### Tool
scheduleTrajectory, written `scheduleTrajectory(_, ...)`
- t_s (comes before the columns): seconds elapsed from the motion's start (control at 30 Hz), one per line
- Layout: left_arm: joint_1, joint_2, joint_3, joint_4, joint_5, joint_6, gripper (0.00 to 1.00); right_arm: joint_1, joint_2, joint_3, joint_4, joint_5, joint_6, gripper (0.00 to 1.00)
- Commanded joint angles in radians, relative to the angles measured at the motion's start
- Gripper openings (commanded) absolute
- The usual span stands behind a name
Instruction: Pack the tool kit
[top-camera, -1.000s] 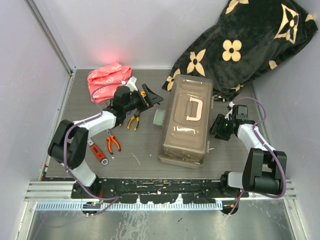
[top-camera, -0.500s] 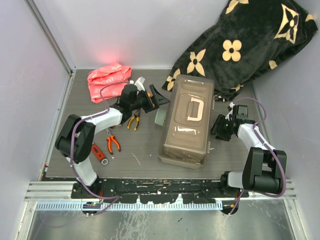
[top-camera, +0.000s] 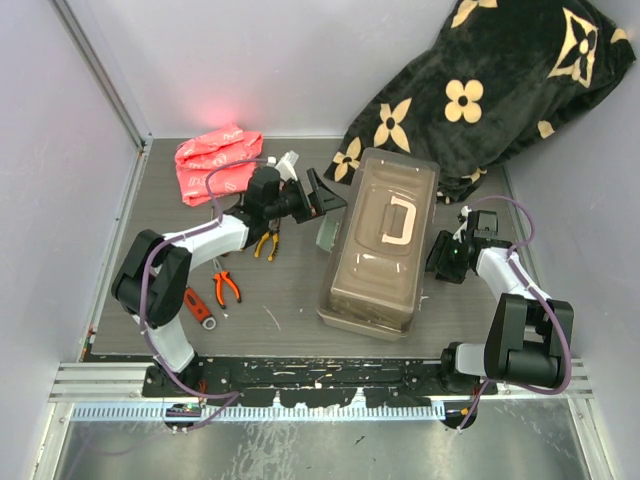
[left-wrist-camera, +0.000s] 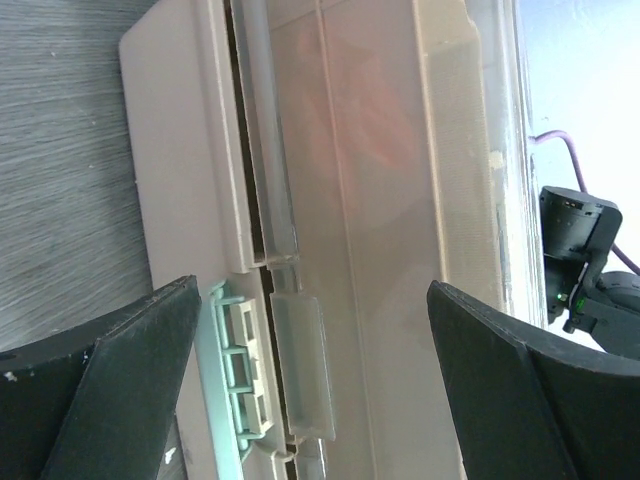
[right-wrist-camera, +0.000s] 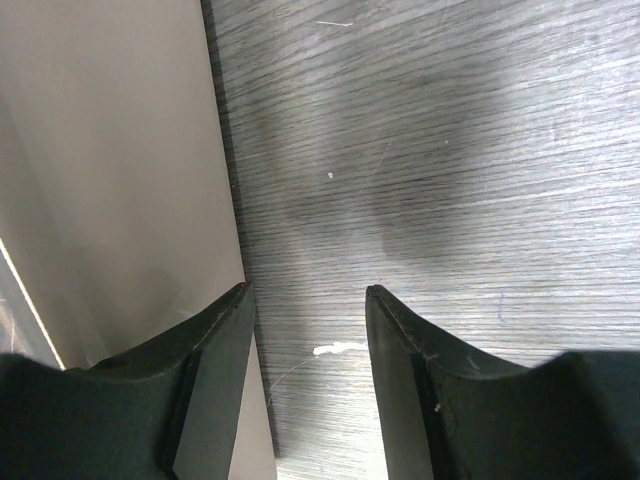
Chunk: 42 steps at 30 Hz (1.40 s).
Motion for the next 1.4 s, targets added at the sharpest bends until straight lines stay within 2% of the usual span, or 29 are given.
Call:
scheduleTrajectory(0.0, -0.066, -0.067, 0.049, 0.023, 0.153, 0.002, 0.98, 0.011, -0.007, 0.028, 0.028, -0.044, 0.009, 0.54)
scheduleTrajectory(0.53, -0.093, -0.126, 0.098, 0.042, 0.206, -0.053, 0.99, 0.012, -0.016, 0.030, 0.020, -0.034, 0.007, 0.54)
scheduleTrajectory(0.7, -0.104, -0.127, 0.106, 0.058, 0.214, -0.073, 0.99, 0.007, -0.092, 0.052, -0.005, 0.030, 0.030, 0.60)
scheduleTrajectory(0.83, -0.109, -0.126, 0.102, 0.073, 0.214, -0.078, 0.98, 0.004, -0.129, 0.102, -0.044, 0.046, 0.034, 0.61)
scheduleTrajectory(0.93, -0.106, -0.133, 0.093, 0.067, 0.198, -0.059, 0.98, 0.003, -0.090, 0.119, -0.070, 0.051, 0.009, 0.61)
scheduleTrajectory(1.2, -0.077, -0.138, 0.086, -0.018, 0.159, 0.059, 0.98, 0.004, -0.075, 0.006, 0.002, 0.030, 0.015, 0.62)
scheduleTrajectory(1.37, -0.010, -0.129, 0.066, -0.011, 0.084, 0.039, 0.98, 0.004, -0.072, 0.014, 0.000, 0.027, 0.010, 0.62)
